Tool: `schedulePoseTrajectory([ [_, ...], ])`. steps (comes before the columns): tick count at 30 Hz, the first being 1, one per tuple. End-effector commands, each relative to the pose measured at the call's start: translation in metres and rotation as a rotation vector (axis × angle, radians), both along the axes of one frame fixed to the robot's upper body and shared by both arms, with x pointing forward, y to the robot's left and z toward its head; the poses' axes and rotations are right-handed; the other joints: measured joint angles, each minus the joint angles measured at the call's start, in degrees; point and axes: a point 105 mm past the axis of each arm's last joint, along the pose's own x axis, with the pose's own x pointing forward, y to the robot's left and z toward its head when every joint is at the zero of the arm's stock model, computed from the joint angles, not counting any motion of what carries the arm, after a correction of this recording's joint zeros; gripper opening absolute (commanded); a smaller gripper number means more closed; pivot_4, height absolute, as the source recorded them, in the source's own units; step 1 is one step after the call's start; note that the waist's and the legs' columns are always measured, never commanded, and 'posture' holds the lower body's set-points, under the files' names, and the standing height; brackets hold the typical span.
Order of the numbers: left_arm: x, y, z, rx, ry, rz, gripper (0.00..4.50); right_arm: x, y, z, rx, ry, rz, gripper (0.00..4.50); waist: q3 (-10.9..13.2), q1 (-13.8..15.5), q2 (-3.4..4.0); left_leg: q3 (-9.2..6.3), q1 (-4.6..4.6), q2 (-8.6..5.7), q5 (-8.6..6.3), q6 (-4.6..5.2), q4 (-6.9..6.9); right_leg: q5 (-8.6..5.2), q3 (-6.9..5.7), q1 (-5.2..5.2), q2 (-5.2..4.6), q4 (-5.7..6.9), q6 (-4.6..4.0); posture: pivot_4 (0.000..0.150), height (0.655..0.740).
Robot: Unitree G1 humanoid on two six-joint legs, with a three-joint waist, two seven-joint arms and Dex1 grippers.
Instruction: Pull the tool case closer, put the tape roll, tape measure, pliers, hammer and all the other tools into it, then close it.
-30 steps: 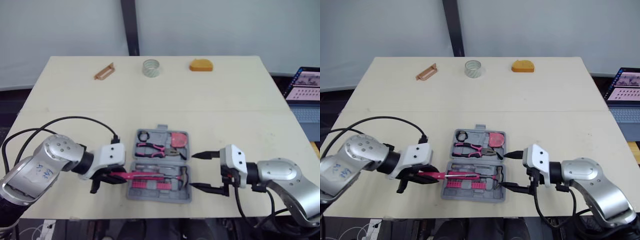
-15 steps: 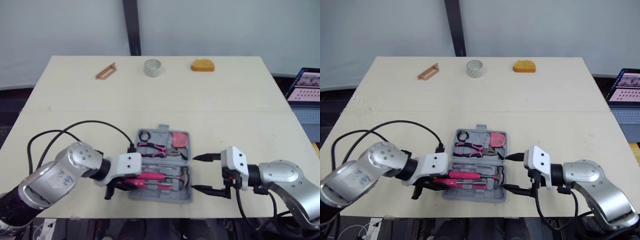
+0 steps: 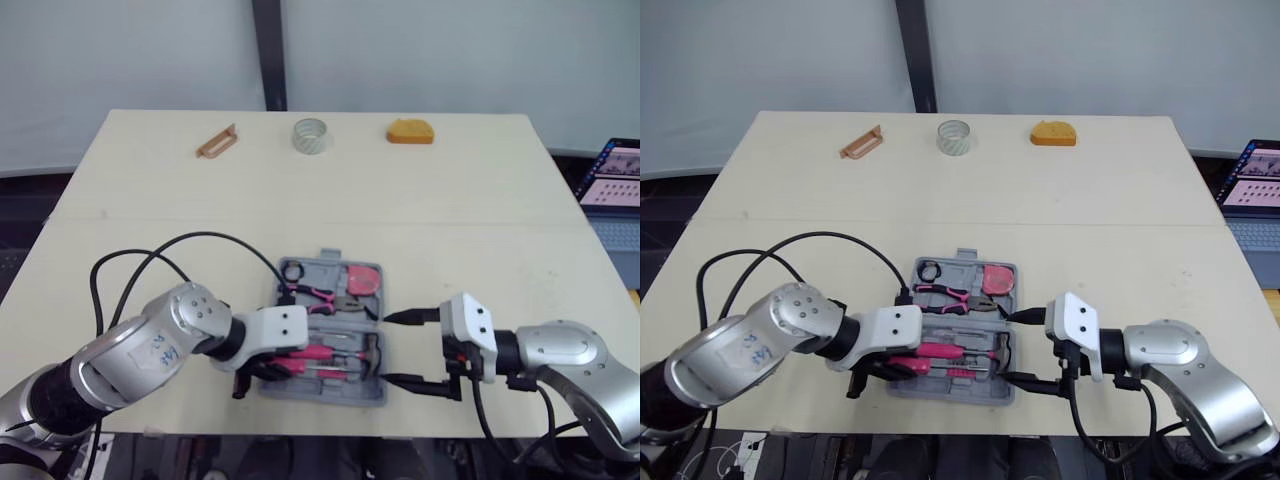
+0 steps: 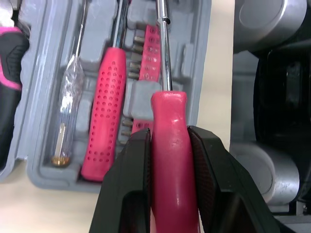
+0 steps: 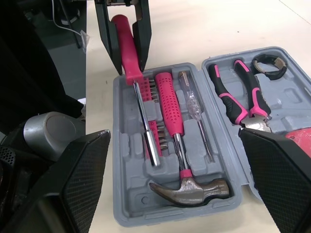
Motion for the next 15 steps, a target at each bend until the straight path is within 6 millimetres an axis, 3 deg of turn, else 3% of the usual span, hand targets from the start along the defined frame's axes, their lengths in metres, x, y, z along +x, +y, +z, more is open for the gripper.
schedulePoseTrajectory([
  [1,-0.005,-0.004,0.003,0.002,-0.013,-0.04,0.65,-0.005,0.002,0.006,0.006,-0.022,0.018,4.5,0.0,0.0,0.0,0.0,0.0,0.0,0.0,0.0,0.0,0.0,0.0,0.0,0.0,0.0,0.0,0.15,0.74],
  [15,-0.016,-0.012,-0.011,-0.018,0.037,-0.058,0.65,-0.014,-0.001,0.008,-0.009,0.005,0.015,4.5,0.0,0.1,0.0,0.01,-0.01,-0.01,-0.01,0.02,0.05,0.0,0.02,0.01,0.0,0.01,0.0,0.15,0.74],
])
